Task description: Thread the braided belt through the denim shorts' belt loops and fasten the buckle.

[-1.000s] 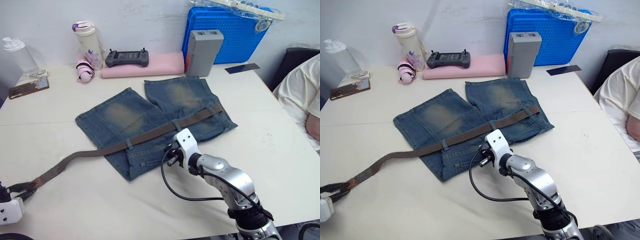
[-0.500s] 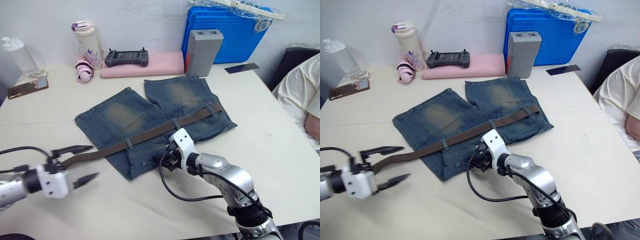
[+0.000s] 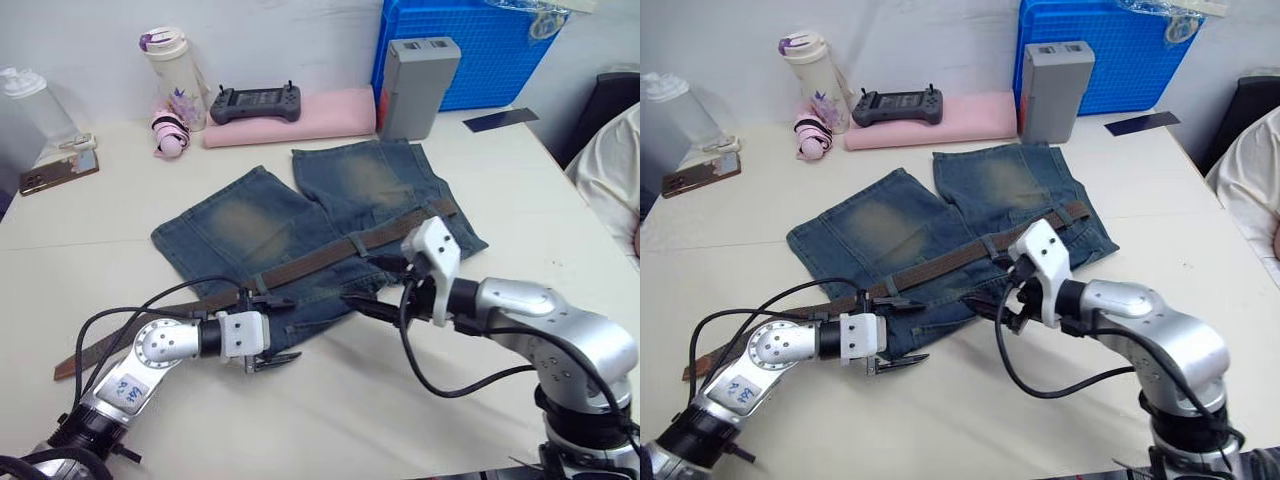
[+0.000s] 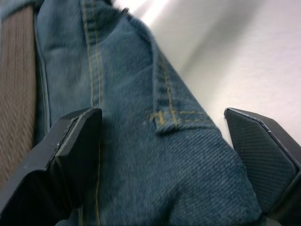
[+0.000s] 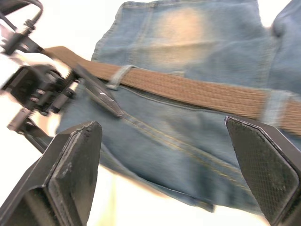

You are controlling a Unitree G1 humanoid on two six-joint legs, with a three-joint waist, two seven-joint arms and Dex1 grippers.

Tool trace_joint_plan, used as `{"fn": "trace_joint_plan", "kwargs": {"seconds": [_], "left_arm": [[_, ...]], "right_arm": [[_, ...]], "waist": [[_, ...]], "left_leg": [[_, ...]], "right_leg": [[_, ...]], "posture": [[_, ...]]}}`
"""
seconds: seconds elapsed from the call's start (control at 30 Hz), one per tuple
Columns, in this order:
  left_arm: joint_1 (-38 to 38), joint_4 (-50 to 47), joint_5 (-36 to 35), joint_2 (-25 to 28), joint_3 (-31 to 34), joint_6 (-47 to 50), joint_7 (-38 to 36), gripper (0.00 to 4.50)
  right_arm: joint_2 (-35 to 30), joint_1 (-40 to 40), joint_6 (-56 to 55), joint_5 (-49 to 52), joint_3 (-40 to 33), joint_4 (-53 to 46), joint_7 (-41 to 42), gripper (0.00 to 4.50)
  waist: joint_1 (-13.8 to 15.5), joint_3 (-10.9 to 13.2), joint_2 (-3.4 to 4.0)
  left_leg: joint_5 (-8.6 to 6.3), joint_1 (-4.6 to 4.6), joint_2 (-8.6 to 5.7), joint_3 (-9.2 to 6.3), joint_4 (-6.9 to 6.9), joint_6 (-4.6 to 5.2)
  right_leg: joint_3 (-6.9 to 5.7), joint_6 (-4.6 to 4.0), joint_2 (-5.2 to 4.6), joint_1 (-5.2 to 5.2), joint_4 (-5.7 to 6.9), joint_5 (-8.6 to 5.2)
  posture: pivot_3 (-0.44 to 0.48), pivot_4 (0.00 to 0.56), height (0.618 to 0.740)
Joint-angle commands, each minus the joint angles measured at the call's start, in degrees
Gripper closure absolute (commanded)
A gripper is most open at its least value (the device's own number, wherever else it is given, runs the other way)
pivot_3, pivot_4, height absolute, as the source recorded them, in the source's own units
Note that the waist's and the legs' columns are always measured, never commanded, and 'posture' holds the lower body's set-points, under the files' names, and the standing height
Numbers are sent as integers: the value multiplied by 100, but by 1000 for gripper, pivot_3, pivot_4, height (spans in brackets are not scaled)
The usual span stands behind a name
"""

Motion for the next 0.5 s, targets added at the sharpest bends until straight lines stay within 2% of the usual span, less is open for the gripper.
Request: {"fn": "trace_joint_plan", "kwargs": {"seconds": [0.03, 0.13, 0.27, 0.37, 0.5], "left_arm": [[-46, 733, 665, 49, 3, -132, -28, 823], [-176, 1048, 846, 92, 112, -258, 51, 2069], [-221, 1518, 932, 461, 570, -446, 227, 3801], [-53, 1693, 816, 741, 948, -692, 253, 3801], [334, 2010, 611, 1211, 1435, -1128, 60, 3801]], "right_arm": [[-986, 237, -1223, -901, 141, 306, 518, 0], [-1569, 424, -2379, -1719, 493, 898, 772, 0], [-1961, 414, -4168, -2985, 1072, 1819, 920, 0], [-1997, 381, -5103, -3730, 1424, 2351, 864, 0], [-1645, 17, -5932, -4506, 1846, 3020, 544, 0]], "waist": [[39, 0, -6], [39, -2, -11], [-21, 0, -13], [-71, 0, -14], [-175, 1, -14]], "left_leg": [[3, 0, -4, -3, 1, 5], [15, 6, -5, -1, 2, -1], [35, 10, 0, 1, -5, -23], [39, 16, 11, 2, -16, -37], [39, 16, 18, 5, -22, -43]], "right_leg": [[-3, 7, -4, 6, -5, 4], [-1, 23, -6, 17, -14, 15], [-1, 16, -6, 12, 1, 31], [1, -1, 3, -1, 16, 25], [0, -18, 10, -11, 23, 15]], "posture": [[0, 150, 676], [0, 150, 676], [0, 150, 676], [0, 150, 676], [0, 150, 676]]}}
